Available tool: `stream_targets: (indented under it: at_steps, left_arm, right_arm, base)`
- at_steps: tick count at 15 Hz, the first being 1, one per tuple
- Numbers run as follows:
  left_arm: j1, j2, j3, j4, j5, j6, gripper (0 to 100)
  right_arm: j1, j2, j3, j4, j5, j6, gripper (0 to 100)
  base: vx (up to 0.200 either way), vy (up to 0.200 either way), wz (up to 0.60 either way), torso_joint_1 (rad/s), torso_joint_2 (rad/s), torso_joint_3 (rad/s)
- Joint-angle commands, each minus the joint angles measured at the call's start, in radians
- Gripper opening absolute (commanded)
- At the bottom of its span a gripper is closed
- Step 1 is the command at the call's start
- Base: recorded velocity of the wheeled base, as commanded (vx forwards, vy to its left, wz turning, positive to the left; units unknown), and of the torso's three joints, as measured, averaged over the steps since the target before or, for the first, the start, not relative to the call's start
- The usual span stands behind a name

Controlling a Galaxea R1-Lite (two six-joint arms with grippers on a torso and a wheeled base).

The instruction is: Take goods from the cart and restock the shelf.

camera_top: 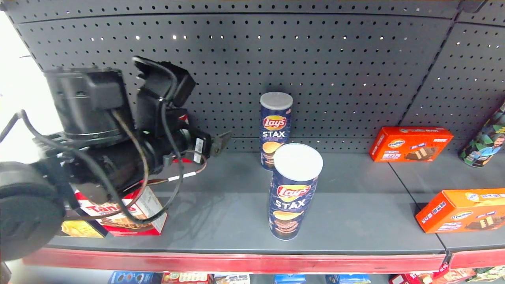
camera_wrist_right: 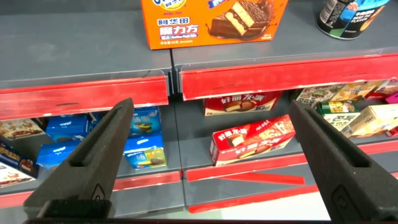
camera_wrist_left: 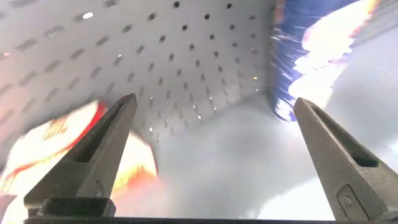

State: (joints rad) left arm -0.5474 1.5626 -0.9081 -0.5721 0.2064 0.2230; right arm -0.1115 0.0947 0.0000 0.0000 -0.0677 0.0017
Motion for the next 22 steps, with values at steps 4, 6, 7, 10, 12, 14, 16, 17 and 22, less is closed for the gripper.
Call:
stream_targets:
  at_steps: [4, 6, 7, 10, 12, 14, 16, 17, 22]
  left_arm:
    - [-0.186, -0.625, 0.399, 0.017, 0.010, -0.036, 100]
    - [-0.006, -0.894, 0.561, 0.117, 0.007, -0.007, 100]
    - [0.017, -1.018, 0.627, 0.164, 0.007, -0.004, 100]
    - [0.262, -1.342, 0.873, 0.233, -0.070, -0.063, 100]
    - [0.370, -1.415, 0.908, 0.276, -0.200, -0.116, 100]
    - [0.429, -1.481, 0.908, 0.475, -0.369, -0.188, 100]
    - [0.428, -1.481, 0.908, 0.511, -0.369, -0.189, 100]
    - [0.426, -1.481, 0.908, 0.511, -0.366, -0.188, 100]
    - [0.325, -1.480, 0.908, 0.509, -0.366, -0.171, 100]
  right_arm:
    - [0.000, 0.000, 0.000, 0.000, 0.000, 0.000, 100]
    - [0.000, 0.002, 0.000, 0.000, 0.000, 0.000, 100]
    - [0.000, 0.000, 0.000, 0.000, 0.000, 0.000, 100]
    - [0.000, 0.002, 0.000, 0.000, 0.000, 0.000, 100]
    - [0.000, 0.000, 0.000, 0.000, 0.000, 0.000, 100]
    - [0.000, 0.000, 0.000, 0.000, 0.000, 0.000, 100]
    - [0.000, 0.000, 0.000, 0.000, 0.000, 0.000, 100]
    - [0.000, 0.000, 0.000, 0.000, 0.000, 0.000, 100]
    - [0.000, 0.000, 0.000, 0.000, 0.000, 0.000, 100]
  base:
    - [0.000, 0.000, 0.00, 0.000, 0.00, 0.000]
    - [0.000, 0.000, 0.00, 0.000, 0.00, 0.000]
    - [0.000, 0.000, 0.00, 0.000, 0.00, 0.000]
    - [0.000, 0.000, 0.00, 0.000, 0.00, 0.000]
    - [0.000, 0.000, 0.00, 0.000, 0.00, 0.000]
    - [0.000, 0.000, 0.00, 0.000, 0.00, 0.000]
    - [0.000, 0.000, 0.00, 0.000, 0.00, 0.000]
    - [0.000, 0.000, 0.00, 0.000, 0.00, 0.000]
    - [0.000, 0.000, 0.00, 0.000, 0.00, 0.000]
